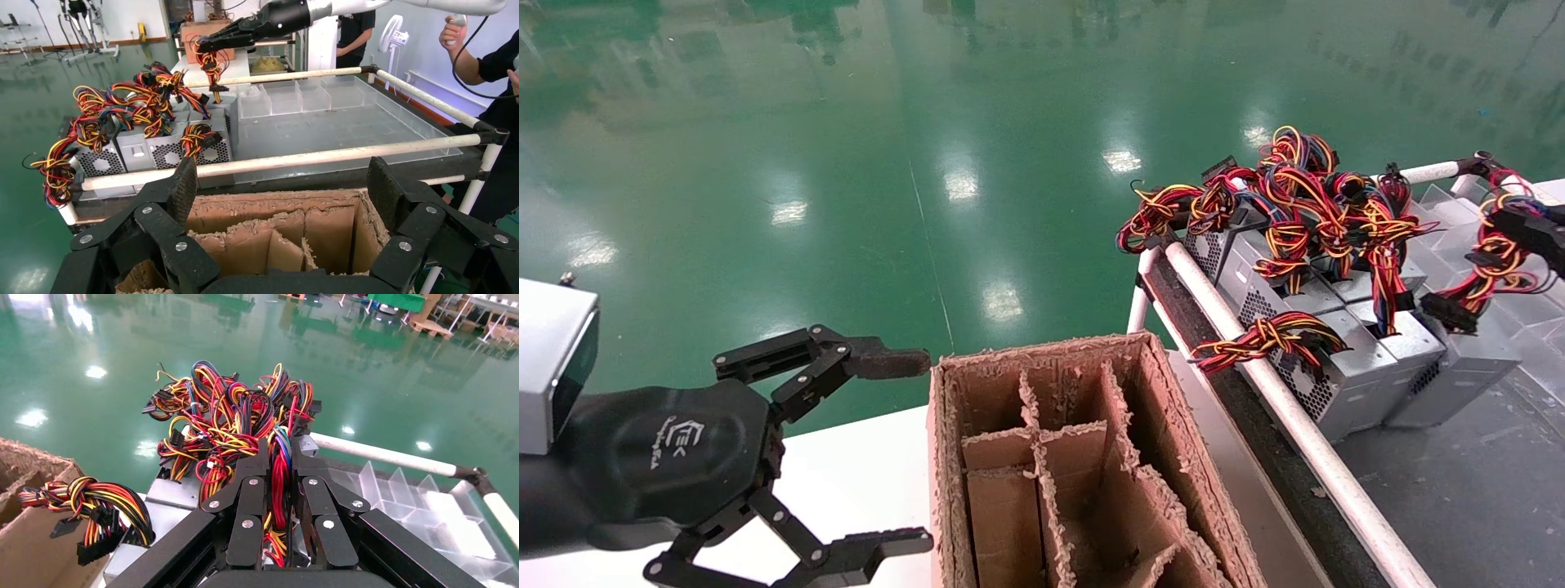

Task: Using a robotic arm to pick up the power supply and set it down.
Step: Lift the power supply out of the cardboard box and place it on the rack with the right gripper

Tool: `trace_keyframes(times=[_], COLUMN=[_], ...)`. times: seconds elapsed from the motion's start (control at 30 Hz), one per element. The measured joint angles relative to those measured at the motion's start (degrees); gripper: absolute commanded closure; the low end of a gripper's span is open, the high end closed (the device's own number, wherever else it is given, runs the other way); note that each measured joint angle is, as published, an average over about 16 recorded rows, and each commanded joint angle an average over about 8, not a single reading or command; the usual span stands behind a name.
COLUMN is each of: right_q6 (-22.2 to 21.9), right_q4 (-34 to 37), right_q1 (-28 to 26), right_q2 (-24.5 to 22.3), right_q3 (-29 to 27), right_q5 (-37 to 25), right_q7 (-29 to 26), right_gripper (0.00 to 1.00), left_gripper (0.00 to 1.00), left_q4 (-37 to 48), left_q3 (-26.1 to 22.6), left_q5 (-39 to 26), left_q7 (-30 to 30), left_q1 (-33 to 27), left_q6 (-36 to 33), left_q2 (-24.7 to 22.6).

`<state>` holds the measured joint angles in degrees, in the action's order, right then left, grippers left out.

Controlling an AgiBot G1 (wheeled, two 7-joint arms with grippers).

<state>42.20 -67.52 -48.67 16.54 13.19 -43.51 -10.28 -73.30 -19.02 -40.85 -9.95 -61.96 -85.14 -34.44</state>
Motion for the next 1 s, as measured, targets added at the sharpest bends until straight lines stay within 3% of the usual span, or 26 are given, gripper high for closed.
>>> trace_keyframes(times=[0.53, 0.57, 0.8, 0.83, 1.0], right_q6=[4.17, 4.55, 7.33, 7.71, 9.35], right_q4=[6.96, 7.46, 10.80, 11.21, 12.89], right_q1=[-10.86, -11.56, -15.42, -15.79, -17.10], right_q2=[6.62, 6.98, 8.90, 9.06, 9.45], right_q3=[4.71, 4.98, 6.42, 6.54, 6.86], right_q5=[-5.54, -5.87, -7.50, -7.61, -7.82], right_q7=[-1.20, -1.21, -1.18, -1.16, -1.03], right_gripper=[1.00, 0.96, 0.08, 0.00, 0.00], left_gripper=[0.00, 0.00, 0.00, 0.00, 0.00], left_q4=[0.00, 0.00, 0.00, 0.00, 0.00], left_q3=[-0.04, -0.04, -0.06, -0.06, -0.07], left_q5=[0.03, 0.03, 0.04, 0.04, 0.05], left_q7=[0.02, 0.02, 0.03, 0.03, 0.04], left_q1=[-0.01, -0.01, -0.01, -0.02, -0.02], left_q6=[0.02, 0.02, 0.03, 0.03, 0.03], left_q2=[0.02, 0.02, 0.02, 0.02, 0.03])
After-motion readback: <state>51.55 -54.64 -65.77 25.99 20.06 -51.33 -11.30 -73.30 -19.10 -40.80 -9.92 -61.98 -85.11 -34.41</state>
